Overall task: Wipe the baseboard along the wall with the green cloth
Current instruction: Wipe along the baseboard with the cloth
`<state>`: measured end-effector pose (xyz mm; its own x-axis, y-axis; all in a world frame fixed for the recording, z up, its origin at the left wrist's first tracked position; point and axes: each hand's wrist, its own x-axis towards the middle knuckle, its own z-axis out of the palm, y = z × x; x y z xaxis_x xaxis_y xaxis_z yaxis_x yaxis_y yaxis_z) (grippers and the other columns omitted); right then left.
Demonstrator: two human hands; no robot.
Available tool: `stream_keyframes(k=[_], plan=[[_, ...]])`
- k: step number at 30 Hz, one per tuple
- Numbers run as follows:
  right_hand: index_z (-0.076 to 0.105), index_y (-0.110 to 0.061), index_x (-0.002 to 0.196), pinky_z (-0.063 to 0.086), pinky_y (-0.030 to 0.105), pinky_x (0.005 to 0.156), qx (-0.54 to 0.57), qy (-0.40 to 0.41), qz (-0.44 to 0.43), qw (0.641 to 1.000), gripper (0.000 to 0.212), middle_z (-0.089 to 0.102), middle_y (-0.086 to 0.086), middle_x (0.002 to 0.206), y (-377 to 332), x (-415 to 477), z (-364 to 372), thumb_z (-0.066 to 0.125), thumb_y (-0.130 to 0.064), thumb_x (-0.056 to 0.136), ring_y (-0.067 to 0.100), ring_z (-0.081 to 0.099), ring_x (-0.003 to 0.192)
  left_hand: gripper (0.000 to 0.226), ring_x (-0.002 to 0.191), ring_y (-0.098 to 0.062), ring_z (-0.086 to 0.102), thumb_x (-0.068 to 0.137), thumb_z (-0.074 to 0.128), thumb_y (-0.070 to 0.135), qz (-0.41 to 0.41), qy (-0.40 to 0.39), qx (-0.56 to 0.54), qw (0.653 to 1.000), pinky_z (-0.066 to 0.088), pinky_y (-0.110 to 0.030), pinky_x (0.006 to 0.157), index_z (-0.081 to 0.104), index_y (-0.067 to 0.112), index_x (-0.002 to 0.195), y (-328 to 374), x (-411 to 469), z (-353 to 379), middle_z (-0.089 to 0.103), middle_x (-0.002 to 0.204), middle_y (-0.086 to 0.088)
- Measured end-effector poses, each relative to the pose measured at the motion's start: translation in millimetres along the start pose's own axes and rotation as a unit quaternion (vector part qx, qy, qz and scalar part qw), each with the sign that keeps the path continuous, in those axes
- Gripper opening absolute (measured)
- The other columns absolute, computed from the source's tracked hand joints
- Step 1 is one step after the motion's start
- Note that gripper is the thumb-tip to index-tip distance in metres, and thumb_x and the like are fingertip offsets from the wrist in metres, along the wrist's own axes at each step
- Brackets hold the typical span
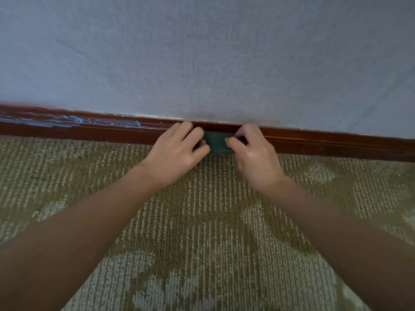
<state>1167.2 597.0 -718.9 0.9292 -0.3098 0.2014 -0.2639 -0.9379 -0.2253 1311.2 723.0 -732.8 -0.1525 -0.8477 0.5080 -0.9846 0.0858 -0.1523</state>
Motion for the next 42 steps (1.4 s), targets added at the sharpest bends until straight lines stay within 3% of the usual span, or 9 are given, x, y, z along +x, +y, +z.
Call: stream_keyframes(k=[6,9,13,16,21,24,27,30,42], plan=[[0.063,0.007,0.072,0.028,0.023,0.046,-0.042,0.045,-0.025,0.998,0.024,0.054,0.019,0.068,-4,3,1,0.066,0.023,0.055,0.028,0.052,0.06,0.017,0.062,-0.025,0.054,0.079,0.052,-0.01,0.02,-0.026,0.011,0.999,0.043,-0.032,0.056,0.063,0.0,0.07,1,2,2,0.057,0.069,-0.014],[0.065,0.005,0.069,0.023,0.023,0.051,-0.058,0.071,-0.07,0.993,0.017,0.057,0.017,0.067,-13,10,7,0.051,0.014,0.064,0.027,0.055,0.059,0.025,0.063,-0.027,0.056,0.083,0.043,-0.009,0.007,-0.048,0.01,0.999,0.047,-0.034,0.057,0.065,-0.002,0.073,-7,-13,1,0.059,0.071,-0.015],[0.065,0.005,0.071,0.024,0.022,0.048,-0.07,0.068,-0.065,0.993,0.018,0.056,0.017,0.066,0,4,-1,0.071,0.017,0.058,0.026,0.054,0.059,0.021,0.062,-0.028,0.055,0.084,0.049,-0.009,-0.013,-0.015,0.006,1.0,0.045,-0.035,0.057,0.065,-0.002,0.072,2,-4,5,0.059,0.071,-0.016],[0.064,0.005,0.07,0.026,0.023,0.043,-0.082,0.047,-0.045,0.994,0.022,0.054,0.016,0.066,10,-1,-12,0.072,0.019,0.056,0.027,0.051,0.058,0.019,0.061,-0.026,0.054,0.082,0.051,-0.009,0.005,0.011,0.003,1.0,0.044,-0.035,0.057,0.065,-0.002,0.072,9,10,7,0.059,0.071,-0.015],[0.064,0.006,0.07,0.025,0.021,0.044,-0.069,0.041,-0.044,0.996,0.026,0.054,0.019,0.066,-3,5,-2,0.071,0.022,0.052,0.029,0.054,0.059,0.018,0.063,-0.026,0.055,0.082,0.052,-0.007,0.045,-0.019,0.015,0.999,0.043,-0.034,0.058,0.065,0.0,0.072,-6,0,4,0.059,0.071,-0.014],[0.064,0.006,0.071,0.028,0.021,0.041,-0.056,0.052,-0.037,0.996,0.027,0.054,0.019,0.066,-8,4,3,0.069,0.023,0.052,0.029,0.054,0.059,0.02,0.065,-0.027,0.057,0.083,0.049,-0.007,0.037,-0.027,0.012,0.999,0.043,-0.034,0.059,0.065,-0.001,0.073,-8,-3,-1,0.059,0.073,-0.015],[0.066,0.007,0.081,0.041,0.028,0.037,-0.018,0.088,-0.019,0.996,0.027,0.056,0.022,0.073,-4,-3,-1,0.066,0.022,0.06,0.032,0.055,0.065,0.014,0.066,-0.028,0.055,0.08,0.055,-0.012,-0.013,-0.004,-0.01,1.0,0.041,-0.035,0.059,0.066,-0.004,0.076,-3,-1,-4,0.062,0.076,-0.018],[0.067,0.008,0.091,0.049,0.035,0.044,-0.007,0.119,-0.019,0.993,0.031,0.06,0.023,0.081,-5,3,-6,0.064,0.022,0.063,0.035,0.058,0.073,0.014,0.064,-0.028,0.056,0.08,0.056,-0.013,-0.025,0.004,-0.016,1.0,0.045,-0.034,0.055,0.067,-0.005,0.077,-5,4,-7,0.065,0.08,-0.019],[0.066,0.008,0.091,0.049,0.033,0.049,-0.061,0.077,-0.074,0.992,0.039,0.063,0.022,0.083,13,1,-14,0.067,0.023,0.055,0.034,0.06,0.074,0.026,0.061,-0.027,0.057,0.086,0.046,-0.012,-0.024,0.01,-0.001,1.0,0.042,-0.034,0.062,0.068,-0.007,0.074,7,17,-4,0.066,0.078,-0.019]])
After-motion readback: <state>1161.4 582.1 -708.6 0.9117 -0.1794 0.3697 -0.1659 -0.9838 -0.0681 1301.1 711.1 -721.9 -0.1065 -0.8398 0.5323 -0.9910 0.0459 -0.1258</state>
